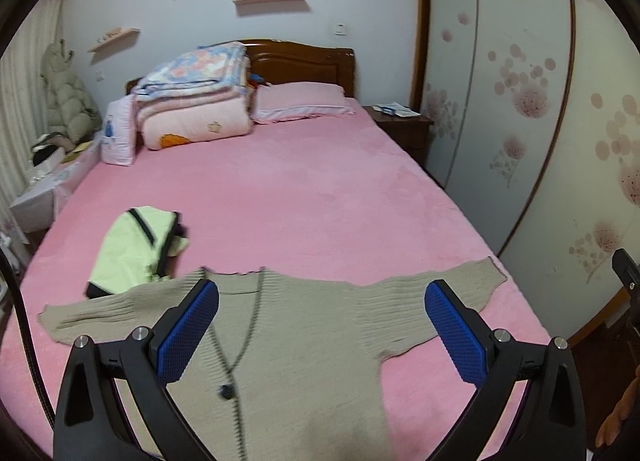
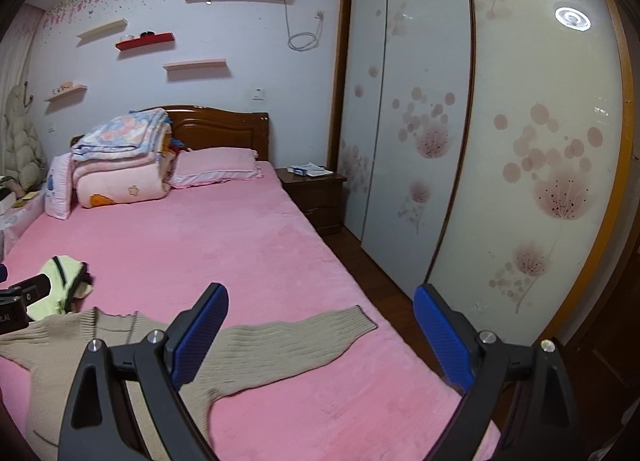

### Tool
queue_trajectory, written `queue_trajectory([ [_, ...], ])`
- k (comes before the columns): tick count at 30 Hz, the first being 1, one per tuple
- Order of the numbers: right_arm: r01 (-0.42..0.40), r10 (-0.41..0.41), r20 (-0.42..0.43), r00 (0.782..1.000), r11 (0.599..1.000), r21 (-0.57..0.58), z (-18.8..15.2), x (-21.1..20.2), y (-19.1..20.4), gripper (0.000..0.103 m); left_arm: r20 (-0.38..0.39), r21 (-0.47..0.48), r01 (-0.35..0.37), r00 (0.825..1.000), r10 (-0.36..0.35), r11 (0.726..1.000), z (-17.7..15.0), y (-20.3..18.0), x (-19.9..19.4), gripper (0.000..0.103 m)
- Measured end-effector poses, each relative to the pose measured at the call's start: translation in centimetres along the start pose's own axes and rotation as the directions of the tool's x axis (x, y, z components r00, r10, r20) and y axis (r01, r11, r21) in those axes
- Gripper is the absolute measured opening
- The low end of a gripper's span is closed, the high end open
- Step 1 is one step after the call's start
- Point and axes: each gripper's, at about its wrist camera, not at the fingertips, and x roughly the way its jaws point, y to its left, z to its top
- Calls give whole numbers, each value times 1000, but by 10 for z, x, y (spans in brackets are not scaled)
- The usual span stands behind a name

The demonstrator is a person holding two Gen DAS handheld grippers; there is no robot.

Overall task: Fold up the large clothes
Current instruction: 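Move the right tool to a cardigan sleeve cuff and grasp it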

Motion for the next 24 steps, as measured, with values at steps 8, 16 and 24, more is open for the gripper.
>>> queue_trajectory([
  [8,-1,3,-80,997,1000,20,-7,80,-21,95,93,-3,6,996,-6,1000,2,-44,88,103],
  [16,-39,69,-261,963,992,120,-56,203,-47,94,-38,-21,6,999,-7,1000,-22,-69,214,103],
  [24,-28,162,-454,876,958,286,-123,308,-72,74,-164,42,-48,985,54,998,-64,-103,298,103],
])
